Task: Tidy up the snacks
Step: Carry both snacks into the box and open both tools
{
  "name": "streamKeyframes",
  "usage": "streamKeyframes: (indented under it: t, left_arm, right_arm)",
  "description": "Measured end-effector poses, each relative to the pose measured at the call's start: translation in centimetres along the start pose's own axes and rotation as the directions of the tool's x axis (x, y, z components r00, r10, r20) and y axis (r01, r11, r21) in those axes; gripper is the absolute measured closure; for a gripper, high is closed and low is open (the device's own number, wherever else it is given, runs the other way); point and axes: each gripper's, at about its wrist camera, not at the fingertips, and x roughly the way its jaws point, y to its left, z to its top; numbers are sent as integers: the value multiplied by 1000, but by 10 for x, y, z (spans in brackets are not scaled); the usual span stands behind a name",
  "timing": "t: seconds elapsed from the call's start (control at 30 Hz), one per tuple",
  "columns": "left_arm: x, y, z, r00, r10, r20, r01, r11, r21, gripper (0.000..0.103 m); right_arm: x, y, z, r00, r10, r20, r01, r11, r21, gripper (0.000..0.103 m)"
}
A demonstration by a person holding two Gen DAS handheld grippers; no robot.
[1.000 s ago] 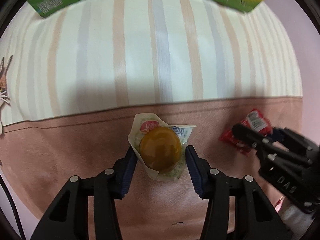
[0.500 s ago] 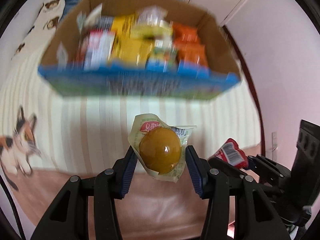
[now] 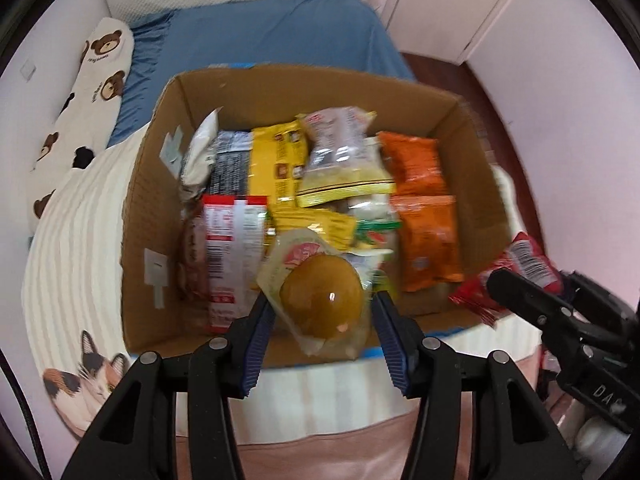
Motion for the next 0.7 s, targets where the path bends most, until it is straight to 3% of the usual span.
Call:
streamKeyframes:
  t: [0.07, 0.1, 0.13, 0.17, 0.2, 0.33, 0.4, 0.47, 0.7]
  left_arm:
    - [14, 5, -1, 1000, 20, -22, -20, 1000, -8, 52]
    - [21, 8, -1, 999, 27, -37, -27, 1000, -11, 49]
    - [27, 11, 0, 999, 30, -43, -31, 999, -13, 48]
    - [28, 13, -1, 998, 39, -44, -40, 999, -19, 40]
    - [30, 16, -1, 998, 41, -43, -42, 999, -22, 26]
    - [34, 24, -4, 998, 53, -24, -54, 998, -41, 17]
    - [35, 29, -6, 998, 65, -16, -66, 996, -56, 2]
    - [35, 33, -7, 996, 87, -2, -87, 994, -72, 2]
    - [33, 37, -12, 996, 93, 3, -92, 991, -97, 2]
  right_arm:
    - [16, -5, 6, 999, -14, -37, 15, 1000, 18, 26]
    - [22, -7, 7, 999, -22, -49, 24, 999, 27, 24]
    - [29, -9, 8, 997, -44, -65, 46, 998, 32, 18]
    - [34, -9, 9, 995, -60, -79, 62, 998, 30, 8]
    - [38, -10, 9, 993, -76, -86, 78, 997, 26, 6]
    - [49, -11, 9, 982, -160, -104, 161, 987, -2, 4]
    - [51, -11, 7, 975, -198, -100, 197, 980, -18, 3]
    - [50, -11, 5, 966, -238, -96, 236, 971, -28, 3]
    - [49, -16, -4, 959, -265, -99, 266, 964, 1, 3]
